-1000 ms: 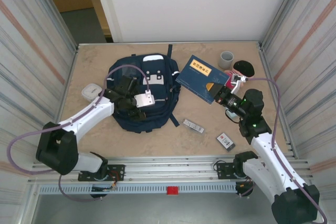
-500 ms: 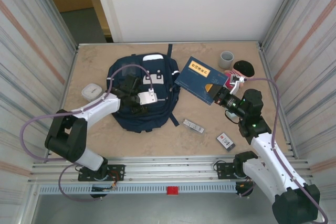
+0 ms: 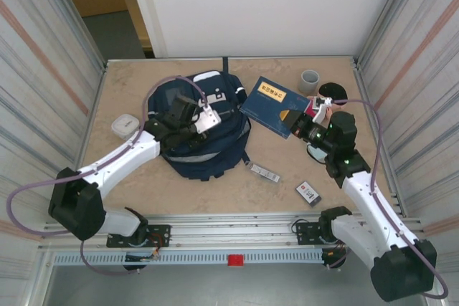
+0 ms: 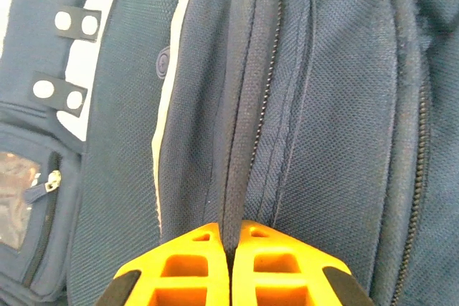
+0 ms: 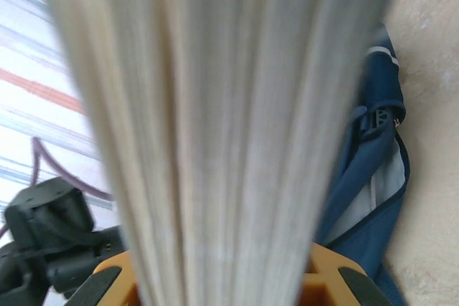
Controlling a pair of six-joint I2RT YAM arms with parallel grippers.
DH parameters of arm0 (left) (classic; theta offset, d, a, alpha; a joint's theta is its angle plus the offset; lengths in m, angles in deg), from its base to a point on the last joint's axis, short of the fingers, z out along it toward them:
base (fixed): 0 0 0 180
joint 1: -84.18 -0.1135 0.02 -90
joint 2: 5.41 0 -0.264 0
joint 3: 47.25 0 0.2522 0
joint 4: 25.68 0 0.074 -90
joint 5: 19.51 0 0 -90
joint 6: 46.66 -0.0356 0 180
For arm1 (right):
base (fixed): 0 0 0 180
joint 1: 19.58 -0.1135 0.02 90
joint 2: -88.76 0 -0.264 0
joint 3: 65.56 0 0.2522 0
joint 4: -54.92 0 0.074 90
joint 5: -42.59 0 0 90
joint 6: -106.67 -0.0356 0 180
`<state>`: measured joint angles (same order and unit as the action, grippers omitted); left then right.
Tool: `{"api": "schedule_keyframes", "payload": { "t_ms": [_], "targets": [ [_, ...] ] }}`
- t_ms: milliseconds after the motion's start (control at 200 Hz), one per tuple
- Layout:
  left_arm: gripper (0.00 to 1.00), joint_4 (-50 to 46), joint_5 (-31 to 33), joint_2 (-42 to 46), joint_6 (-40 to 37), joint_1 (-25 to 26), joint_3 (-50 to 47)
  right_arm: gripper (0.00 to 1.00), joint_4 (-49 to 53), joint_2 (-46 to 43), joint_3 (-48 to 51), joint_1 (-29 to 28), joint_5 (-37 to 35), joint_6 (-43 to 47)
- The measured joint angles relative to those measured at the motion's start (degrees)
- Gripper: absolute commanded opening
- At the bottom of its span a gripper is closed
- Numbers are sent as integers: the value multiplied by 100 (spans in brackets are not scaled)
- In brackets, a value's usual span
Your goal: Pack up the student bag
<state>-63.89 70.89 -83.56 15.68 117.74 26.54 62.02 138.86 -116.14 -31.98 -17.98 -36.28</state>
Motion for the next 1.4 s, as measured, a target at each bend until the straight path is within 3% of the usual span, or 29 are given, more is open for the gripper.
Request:
{"api": "schedule_keyframes", "payload": {
  "t_ms": [256, 446, 596, 752, 872, 1228, 1398],
  "targets": [
    [0, -748, 133, -24, 1528, -7, 1248, 0, 1862, 501, -1482, 168, -105, 468],
    [0, -1202, 109, -229, 2050, -7, 1775, 0, 2800, -96, -1294, 81, 66, 369],
    [0, -1349, -17, -348, 2267, -55, 1963, 0, 2977, -570, -739, -634, 188, -87],
    [0, -1475, -166, -507, 2422, -136, 2162, 0, 2741, -505, -356, -1993, -203, -671],
    [0, -1550, -291, -590, 2566, -179, 2319, 0, 1759, -240, 26, -2680, -734, -1263],
    [0, -1613, -868, -813, 2918, -240, 2535, 0, -848, 1010, 516, -3366, -2809, -2420],
    [0, -1628, -1005, -844, 2949, -291, 2623, 0, -1600, 1818, 511, -3536, -3606, -2747]
  ]
}}
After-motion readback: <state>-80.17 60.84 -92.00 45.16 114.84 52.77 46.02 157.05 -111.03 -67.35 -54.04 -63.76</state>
